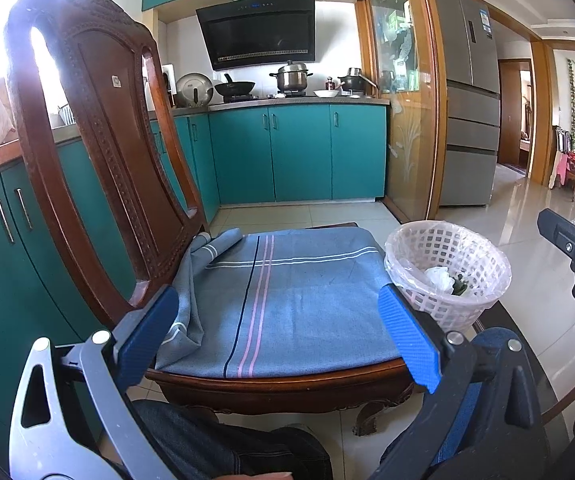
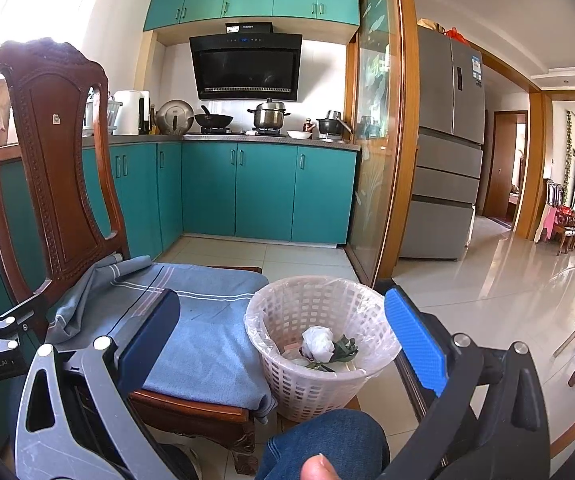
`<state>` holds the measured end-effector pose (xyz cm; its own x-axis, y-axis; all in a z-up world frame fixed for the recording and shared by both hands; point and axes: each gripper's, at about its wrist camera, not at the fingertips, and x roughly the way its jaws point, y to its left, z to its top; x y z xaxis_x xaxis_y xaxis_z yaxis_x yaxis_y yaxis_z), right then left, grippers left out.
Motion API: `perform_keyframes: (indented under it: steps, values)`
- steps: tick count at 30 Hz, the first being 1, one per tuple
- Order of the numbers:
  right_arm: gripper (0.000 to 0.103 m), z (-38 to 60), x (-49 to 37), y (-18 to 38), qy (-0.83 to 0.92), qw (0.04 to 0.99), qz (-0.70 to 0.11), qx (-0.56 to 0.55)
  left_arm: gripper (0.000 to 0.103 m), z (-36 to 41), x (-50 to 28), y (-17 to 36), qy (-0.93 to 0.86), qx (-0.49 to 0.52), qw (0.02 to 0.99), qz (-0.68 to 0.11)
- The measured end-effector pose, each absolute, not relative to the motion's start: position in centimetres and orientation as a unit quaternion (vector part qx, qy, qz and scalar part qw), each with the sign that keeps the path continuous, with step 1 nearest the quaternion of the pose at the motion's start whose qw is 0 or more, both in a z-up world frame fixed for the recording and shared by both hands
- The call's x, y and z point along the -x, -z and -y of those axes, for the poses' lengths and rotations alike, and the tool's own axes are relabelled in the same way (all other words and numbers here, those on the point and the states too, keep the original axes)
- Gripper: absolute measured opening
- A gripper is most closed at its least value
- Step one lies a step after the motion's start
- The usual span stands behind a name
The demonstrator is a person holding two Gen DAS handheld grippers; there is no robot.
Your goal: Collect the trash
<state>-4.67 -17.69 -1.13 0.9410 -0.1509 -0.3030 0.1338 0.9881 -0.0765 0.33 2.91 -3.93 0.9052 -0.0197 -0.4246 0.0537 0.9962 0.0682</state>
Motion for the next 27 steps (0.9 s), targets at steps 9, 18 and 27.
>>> perform_keyframes:
  steps: [9,18,27]
  values:
    - [0.1,17.6,3.8,1.4,0.073,0.983,-0.164,0.03,0.1,-3.3,-1.3,4.2,0.018,-0.037,0.973,-0.225]
    - [0.1,17.4,1.8,1.6,0.084,0.98,-0.175,0.03,0.1,-4.1,-3.4,4.1,0.023,-0.037,0.971,-0.236]
    - [0.1,17.4,-1.0,2.4,0.095,0.974,-0.205,0.022,0.1,-4.1,-9.0,8.0,0.045,-0.055,0.946,-0.318]
